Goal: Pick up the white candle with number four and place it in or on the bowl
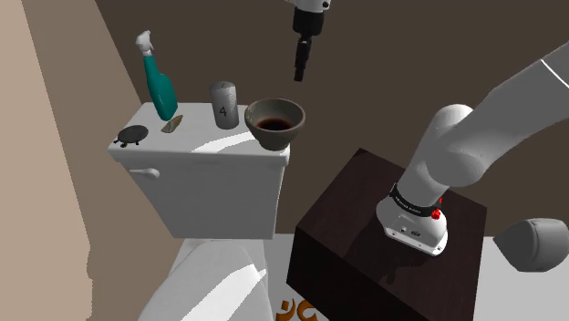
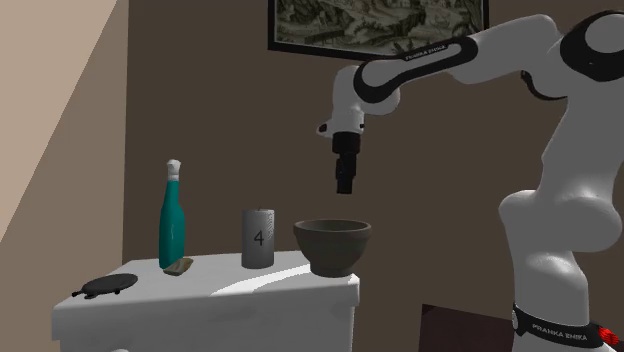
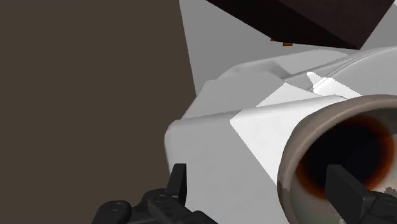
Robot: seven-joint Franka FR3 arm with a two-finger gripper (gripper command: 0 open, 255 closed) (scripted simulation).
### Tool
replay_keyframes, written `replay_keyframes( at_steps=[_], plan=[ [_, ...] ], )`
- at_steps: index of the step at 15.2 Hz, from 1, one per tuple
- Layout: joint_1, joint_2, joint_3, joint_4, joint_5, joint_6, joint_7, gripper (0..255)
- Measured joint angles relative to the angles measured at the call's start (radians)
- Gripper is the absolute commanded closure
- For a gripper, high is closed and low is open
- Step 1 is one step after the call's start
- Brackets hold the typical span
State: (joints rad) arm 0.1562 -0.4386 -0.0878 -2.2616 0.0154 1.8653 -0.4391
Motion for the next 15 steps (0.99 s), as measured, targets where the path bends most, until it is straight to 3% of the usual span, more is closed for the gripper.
replay_keyframes(
  at_steps=[6, 15],
  plan=[
    [0.061, 0.19, -0.015, 0.116, 0.069, 0.102, -0.165, 0],
    [0.128, 0.455, 0.009, 0.35, 0.183, 0.164, -0.383, 0]
  ],
)
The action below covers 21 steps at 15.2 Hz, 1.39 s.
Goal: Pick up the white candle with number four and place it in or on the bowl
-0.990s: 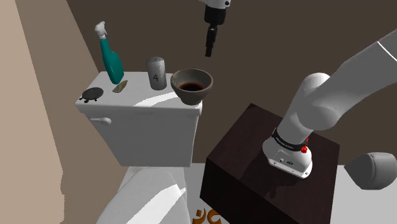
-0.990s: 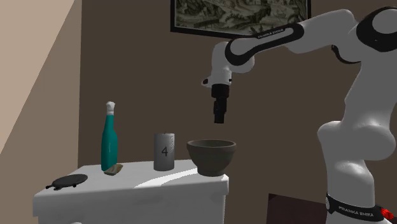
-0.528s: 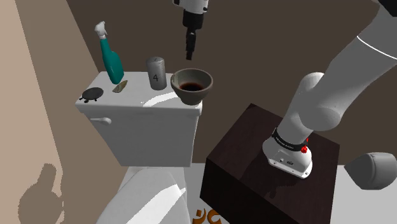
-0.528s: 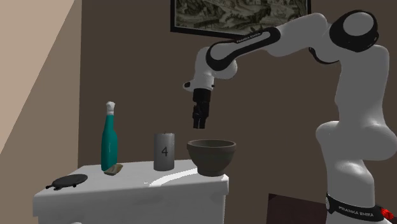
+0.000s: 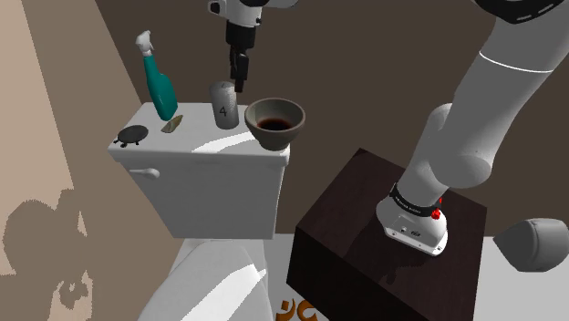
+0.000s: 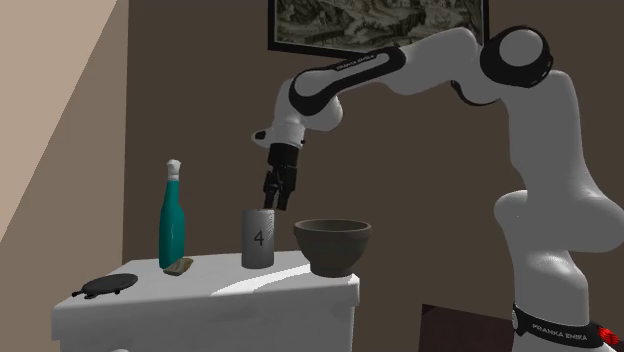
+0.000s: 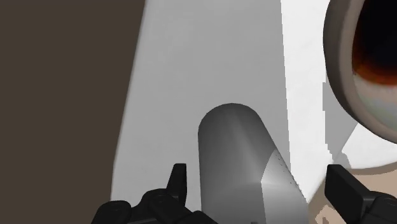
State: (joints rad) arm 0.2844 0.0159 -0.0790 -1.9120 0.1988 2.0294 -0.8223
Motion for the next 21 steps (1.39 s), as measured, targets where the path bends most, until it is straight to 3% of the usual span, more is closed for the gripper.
replay_keyframes(
  at_steps=[7, 14, 15, 21],
  plan=[
    [0.008, 0.041, 0.008, -0.036, 0.016, 0.079, -0.021, 0],
    [0.009, 0.046, 0.009, -0.043, 0.018, 0.091, -0.022, 0],
    [0.009, 0.046, 0.009, -0.043, 0.018, 0.091, -0.022, 255],
    [0.008, 0.044, 0.009, -0.043, 0.018, 0.091, -0.023, 255]
  ],
)
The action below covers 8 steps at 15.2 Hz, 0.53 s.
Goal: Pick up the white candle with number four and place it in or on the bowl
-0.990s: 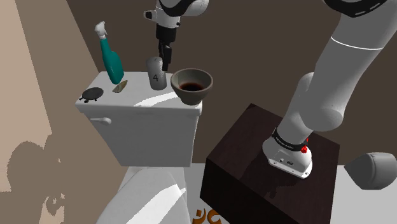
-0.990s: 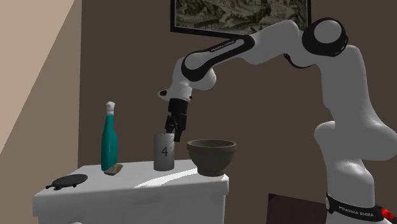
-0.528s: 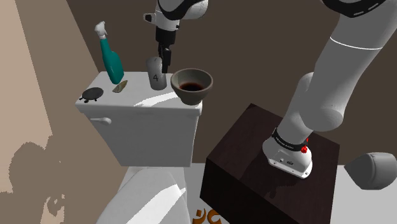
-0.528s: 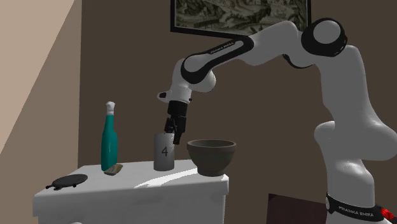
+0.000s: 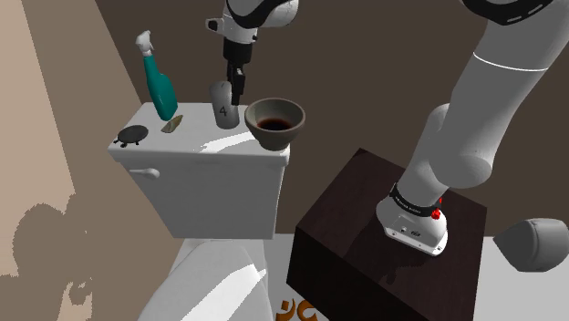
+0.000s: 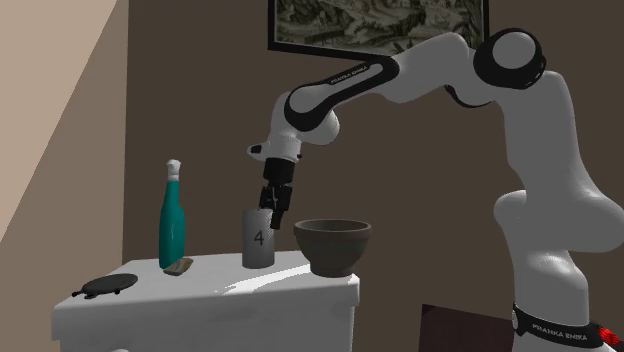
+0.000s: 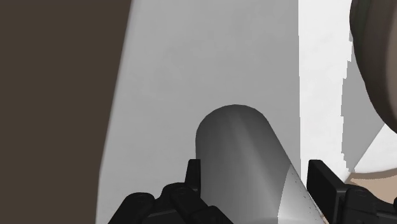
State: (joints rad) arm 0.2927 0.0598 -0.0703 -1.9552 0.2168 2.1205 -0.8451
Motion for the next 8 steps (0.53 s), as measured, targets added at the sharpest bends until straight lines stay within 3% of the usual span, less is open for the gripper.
replay_keyframes(
  at_steps=[8],
  plan=[
    [0.0, -0.002, 0.0, 0.034, -0.005, -0.037, 0.008, 255]
  ],
)
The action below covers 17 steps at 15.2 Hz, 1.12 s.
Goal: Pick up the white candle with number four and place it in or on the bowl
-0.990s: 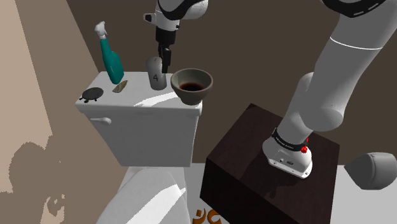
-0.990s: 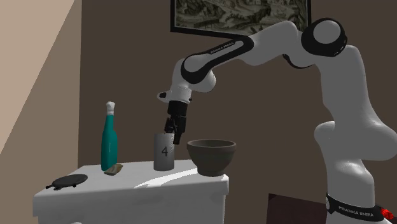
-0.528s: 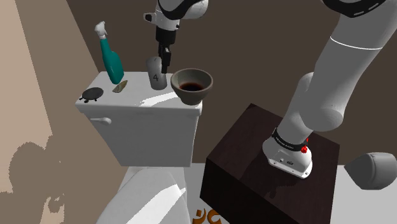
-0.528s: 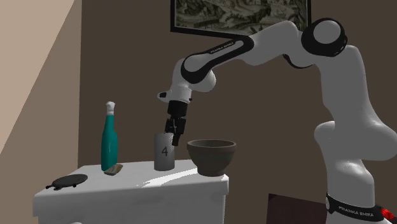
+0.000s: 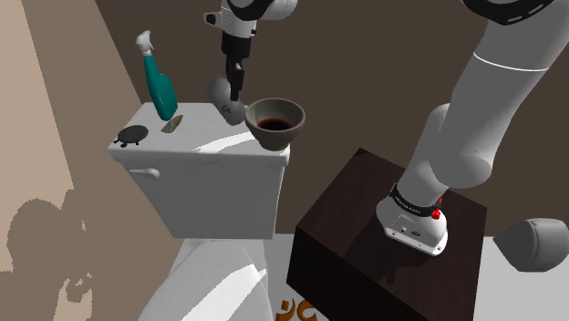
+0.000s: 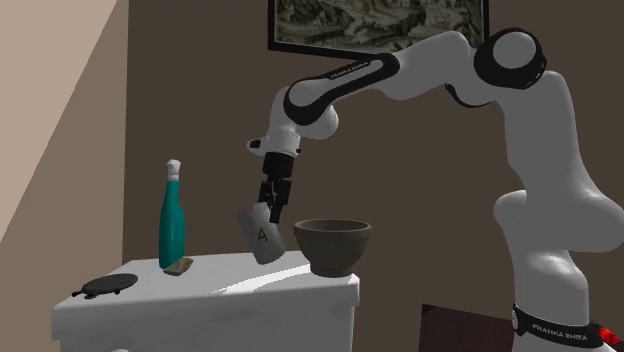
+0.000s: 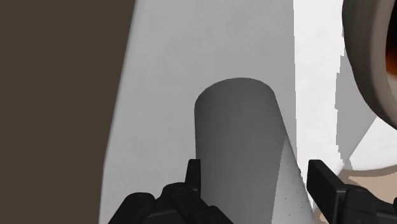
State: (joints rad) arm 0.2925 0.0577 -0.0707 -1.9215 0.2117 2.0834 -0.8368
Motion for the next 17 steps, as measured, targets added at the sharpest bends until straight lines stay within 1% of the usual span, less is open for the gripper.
replay_keyframes(
  at_steps=[5, 17],
  plan=[
    [0.0, -0.023, -0.001, 0.038, -0.008, -0.061, 0.014, 255],
    [-0.003, -0.03, -0.003, 0.192, -0.02, -0.219, 0.042, 255]
  ],
)
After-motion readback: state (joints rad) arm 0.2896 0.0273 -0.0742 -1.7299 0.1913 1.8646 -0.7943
